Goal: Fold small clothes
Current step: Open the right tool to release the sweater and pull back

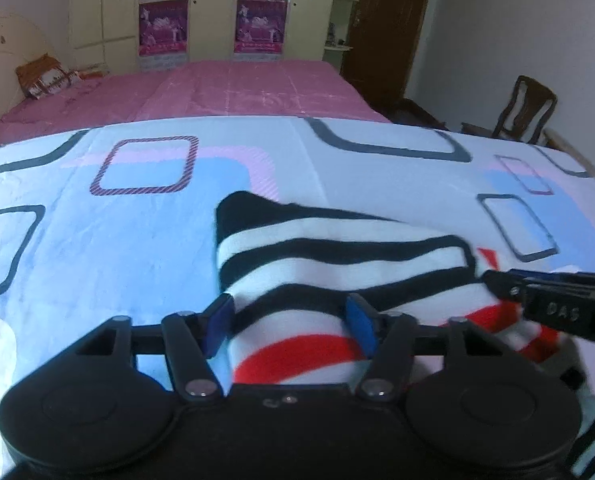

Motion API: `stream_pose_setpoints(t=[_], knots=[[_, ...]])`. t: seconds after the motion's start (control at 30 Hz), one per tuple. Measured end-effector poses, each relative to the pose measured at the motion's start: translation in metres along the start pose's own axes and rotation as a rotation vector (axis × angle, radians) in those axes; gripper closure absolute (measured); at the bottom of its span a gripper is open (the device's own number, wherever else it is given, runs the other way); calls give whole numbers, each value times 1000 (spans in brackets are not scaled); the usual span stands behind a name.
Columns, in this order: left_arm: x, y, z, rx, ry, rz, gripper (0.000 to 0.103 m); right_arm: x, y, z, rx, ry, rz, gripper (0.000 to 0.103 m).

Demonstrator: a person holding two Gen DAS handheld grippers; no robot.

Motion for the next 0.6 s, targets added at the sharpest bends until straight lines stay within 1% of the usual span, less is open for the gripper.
stream_pose_setpoints(t=[0.1, 0.2, 0.27, 0.3, 0.43, 0.6], knots=[[3, -1, 8, -65, 22, 14, 35, 0, 0, -4, 27, -3, -13, 77], [10, -2, 5, -25, 0, 6, 32, 5, 5, -1, -4, 17, -38, 77], [14, -2, 9, -54, 2, 20, 27, 7, 3, -2, 7, 16, -37, 77], [15, -3, 10, -58, 3, 25, 26, 8, 3, -4, 15, 11, -34, 77], [10, -3, 4, -21, -20, 14, 26, 4, 4, -5, 31, -3, -32, 77], [-6, -3, 2, -17, -28, 9, 28, -2, 0, -4, 15, -14, -21, 76]])
Point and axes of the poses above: each gripper's, at about its wrist camera, not at the fingertips, and x roughly the way its jaws point, z to its left, y to its underside, the point moved 2 cm from there along x, roughly the way its jaws point, and after that the axes turned 6 degrees about x, right-handed, at the moved point
